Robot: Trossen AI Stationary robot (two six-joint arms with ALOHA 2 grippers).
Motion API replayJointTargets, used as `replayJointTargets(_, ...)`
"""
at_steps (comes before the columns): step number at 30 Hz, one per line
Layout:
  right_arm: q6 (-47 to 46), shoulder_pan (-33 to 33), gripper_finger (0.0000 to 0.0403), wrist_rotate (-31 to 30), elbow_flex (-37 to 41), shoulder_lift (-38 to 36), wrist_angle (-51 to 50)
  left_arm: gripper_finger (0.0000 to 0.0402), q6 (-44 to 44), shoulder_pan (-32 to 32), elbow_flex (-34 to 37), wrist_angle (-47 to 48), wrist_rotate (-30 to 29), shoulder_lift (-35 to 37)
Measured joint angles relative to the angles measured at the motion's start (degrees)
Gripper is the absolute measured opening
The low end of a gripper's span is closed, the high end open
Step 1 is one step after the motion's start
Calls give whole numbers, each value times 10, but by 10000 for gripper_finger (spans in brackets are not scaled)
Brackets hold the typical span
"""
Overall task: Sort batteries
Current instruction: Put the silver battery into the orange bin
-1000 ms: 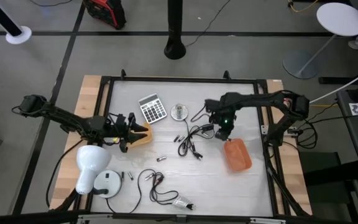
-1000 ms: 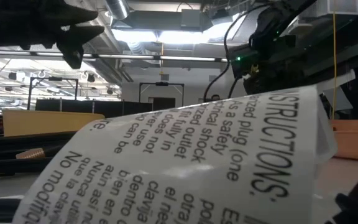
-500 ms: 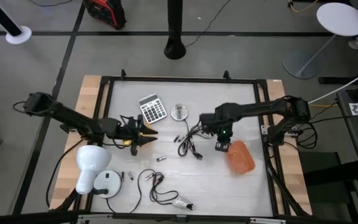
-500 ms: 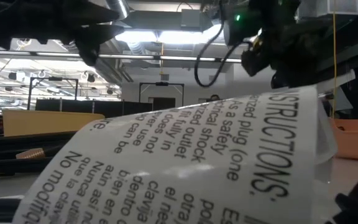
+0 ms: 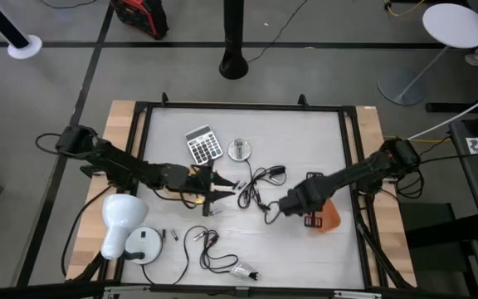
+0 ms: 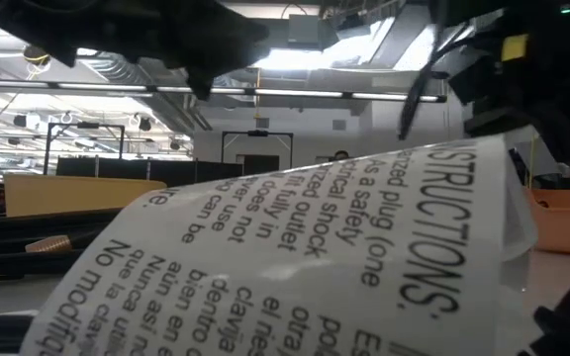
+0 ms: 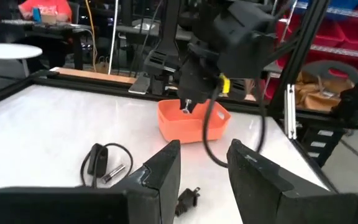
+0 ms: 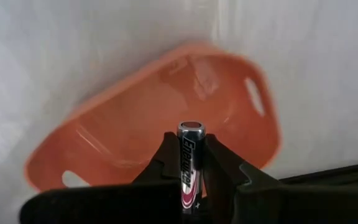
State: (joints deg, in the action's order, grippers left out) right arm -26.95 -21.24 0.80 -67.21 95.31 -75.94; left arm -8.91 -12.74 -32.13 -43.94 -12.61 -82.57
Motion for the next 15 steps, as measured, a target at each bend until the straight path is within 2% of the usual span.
replayJointTargets(11, -18, -52, 28, -13, 37, 0, 42, 123, -16, 1, -80, 8, 6, -133)
replayJointTargets(15, -29, -50, 45, -18, 44, 0, 43, 123, -23, 5, -111, 96, -13, -150)
